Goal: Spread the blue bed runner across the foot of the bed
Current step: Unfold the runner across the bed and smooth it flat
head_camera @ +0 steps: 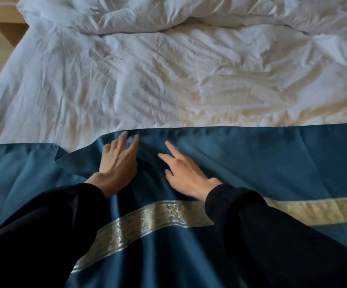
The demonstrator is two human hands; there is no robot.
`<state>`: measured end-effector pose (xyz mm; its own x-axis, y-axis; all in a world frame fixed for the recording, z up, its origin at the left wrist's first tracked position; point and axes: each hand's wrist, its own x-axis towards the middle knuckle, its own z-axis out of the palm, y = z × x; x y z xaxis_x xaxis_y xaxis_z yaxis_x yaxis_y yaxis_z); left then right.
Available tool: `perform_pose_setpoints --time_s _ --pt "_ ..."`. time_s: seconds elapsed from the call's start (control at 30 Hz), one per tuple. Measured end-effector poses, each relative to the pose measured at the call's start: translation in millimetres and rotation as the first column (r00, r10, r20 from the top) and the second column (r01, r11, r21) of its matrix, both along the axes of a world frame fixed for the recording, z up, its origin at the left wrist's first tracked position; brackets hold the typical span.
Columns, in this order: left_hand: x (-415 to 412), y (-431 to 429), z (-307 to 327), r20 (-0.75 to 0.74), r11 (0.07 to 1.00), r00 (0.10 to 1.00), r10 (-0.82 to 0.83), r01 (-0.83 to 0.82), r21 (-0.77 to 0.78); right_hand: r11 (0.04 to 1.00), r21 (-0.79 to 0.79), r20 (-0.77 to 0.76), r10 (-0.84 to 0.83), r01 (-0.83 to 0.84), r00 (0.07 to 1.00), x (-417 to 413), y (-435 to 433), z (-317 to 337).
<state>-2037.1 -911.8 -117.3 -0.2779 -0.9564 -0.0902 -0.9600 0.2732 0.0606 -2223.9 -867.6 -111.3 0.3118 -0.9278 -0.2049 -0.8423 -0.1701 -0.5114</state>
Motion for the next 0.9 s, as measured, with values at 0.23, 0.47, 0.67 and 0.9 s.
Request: perform_pose_setpoints --time_s 0.23,0.47,0.67,0.9 --pt "-10.8 85.3 1.1 -0.015 0.991 0.991 -0.132 0.132 0.029 0.989 -0.116 -0.134 0.078 -0.094 0.988 18.8 90.3 -1.5" --pt "5.0 162.1 1.5 -0.006 0.958 0.961 -0.275 0.275 0.083 0.975 -0.156 -0.222 0.122 -0.159 0.967 33.2 181.9 -9.4" --pt "37.4 215.3 1.6 -0.044 0.909 0.909 -0.414 0.415 0.022 0.997 -0.046 -0.197 0.058 -0.068 0.979 68.8 243.1 -9.8" --pt "86.4 285.3 -4.4 -0.072 0.839 0.845 -0.530 0.535 0.102 0.985 -0.033 -0.194 -0.175 0.172 0.965 121.6 303.0 -13.9"
